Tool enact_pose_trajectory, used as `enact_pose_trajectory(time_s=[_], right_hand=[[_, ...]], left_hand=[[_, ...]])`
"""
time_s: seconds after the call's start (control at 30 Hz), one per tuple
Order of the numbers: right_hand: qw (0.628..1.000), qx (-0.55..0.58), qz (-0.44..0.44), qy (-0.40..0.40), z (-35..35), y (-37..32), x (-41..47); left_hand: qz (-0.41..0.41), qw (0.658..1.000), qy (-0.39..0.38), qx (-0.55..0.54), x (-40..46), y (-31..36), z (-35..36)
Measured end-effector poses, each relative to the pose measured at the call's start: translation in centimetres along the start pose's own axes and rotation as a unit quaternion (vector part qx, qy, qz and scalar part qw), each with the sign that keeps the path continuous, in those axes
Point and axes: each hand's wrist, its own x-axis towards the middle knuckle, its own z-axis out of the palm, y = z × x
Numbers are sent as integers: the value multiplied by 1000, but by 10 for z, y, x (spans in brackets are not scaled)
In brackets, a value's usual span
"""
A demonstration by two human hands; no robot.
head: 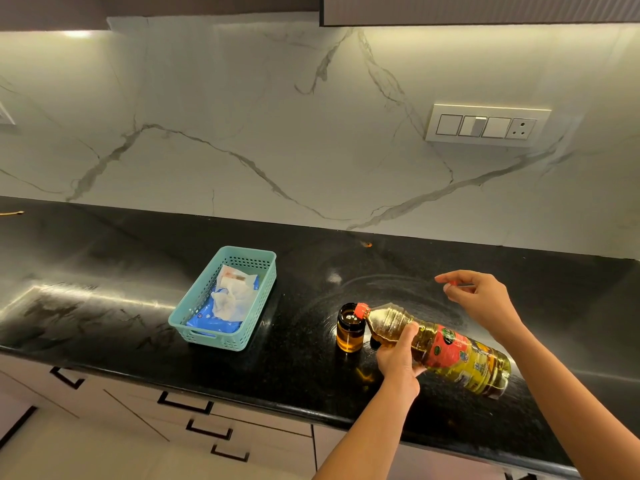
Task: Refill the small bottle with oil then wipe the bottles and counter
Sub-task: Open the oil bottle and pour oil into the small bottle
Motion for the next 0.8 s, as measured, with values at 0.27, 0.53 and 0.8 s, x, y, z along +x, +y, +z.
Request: enact_pose_trajectory(time_s=[0.27, 0.53, 0.8], right_hand=[[1000, -3, -6, 2, -2, 3, 0], [1000, -1, -7, -3, -3, 5, 0], [1000, -1, -9, 0, -3, 7, 1]], left_hand=[[-4, 1000, -2, -1, -3, 1, 3], [-6, 1000, 3, -7, -4, 0, 5], [-8, 1000, -2, -14, -6, 1, 6]])
